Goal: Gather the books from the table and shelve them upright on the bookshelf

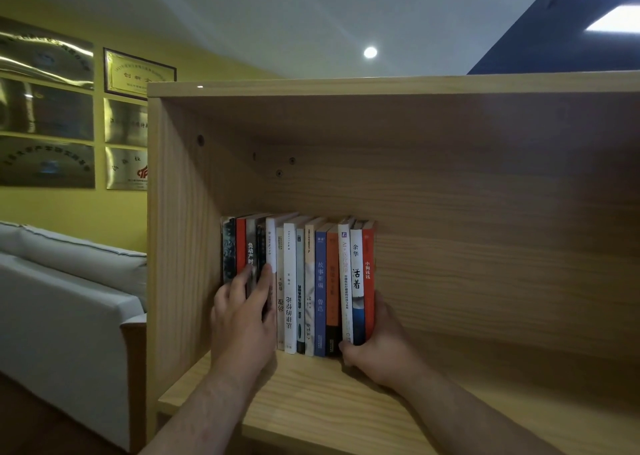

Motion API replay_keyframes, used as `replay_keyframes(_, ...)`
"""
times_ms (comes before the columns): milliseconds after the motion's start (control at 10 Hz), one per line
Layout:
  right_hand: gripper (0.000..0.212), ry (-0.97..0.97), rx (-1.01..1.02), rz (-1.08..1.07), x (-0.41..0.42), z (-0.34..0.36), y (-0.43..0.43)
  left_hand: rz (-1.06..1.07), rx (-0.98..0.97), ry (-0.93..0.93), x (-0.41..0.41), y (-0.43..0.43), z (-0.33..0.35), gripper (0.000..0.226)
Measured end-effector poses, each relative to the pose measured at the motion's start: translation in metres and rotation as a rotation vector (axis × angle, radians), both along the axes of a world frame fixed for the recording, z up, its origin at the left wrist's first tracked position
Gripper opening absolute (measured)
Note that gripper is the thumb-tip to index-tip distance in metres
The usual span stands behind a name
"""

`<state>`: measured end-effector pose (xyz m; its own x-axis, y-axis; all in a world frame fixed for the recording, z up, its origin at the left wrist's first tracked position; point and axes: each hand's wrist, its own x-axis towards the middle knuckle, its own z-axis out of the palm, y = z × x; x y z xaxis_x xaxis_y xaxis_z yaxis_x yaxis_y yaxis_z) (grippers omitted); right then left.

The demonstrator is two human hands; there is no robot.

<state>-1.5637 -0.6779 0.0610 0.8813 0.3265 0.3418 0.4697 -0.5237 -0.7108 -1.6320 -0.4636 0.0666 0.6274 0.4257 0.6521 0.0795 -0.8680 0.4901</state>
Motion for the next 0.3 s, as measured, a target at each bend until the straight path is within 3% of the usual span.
replay_keyframes(300,0.085,0.058,0.248,0.034,-0.002,0.005,-0.005,-0.099,-0.062,-0.017,-0.012,0.000,0.000,0.071)
